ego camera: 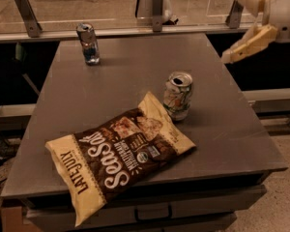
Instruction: Move 7up can near brown chip bag
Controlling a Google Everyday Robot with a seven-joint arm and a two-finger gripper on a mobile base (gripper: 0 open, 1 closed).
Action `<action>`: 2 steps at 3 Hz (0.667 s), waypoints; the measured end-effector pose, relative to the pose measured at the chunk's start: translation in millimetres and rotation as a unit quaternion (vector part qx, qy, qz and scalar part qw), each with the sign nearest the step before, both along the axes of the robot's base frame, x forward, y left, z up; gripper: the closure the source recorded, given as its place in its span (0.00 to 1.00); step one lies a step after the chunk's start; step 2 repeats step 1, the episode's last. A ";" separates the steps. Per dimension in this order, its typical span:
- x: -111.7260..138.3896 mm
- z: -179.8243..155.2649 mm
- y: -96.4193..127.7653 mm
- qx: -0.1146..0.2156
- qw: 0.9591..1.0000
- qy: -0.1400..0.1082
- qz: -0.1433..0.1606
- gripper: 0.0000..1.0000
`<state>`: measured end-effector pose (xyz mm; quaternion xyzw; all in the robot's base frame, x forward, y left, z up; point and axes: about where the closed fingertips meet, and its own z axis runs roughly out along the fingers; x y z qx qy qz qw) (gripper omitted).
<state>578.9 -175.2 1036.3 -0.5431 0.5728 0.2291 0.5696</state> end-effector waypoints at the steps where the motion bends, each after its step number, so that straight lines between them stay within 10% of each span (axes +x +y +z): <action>1: 1.3 3.3 1.2 0.001 1.000 -0.003 -0.003 0.00; 2: 1.3 3.3 1.2 0.001 1.000 -0.003 -0.003 0.00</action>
Offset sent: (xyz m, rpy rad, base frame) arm 0.0000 0.0000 0.0000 0.0000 0.0000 0.0000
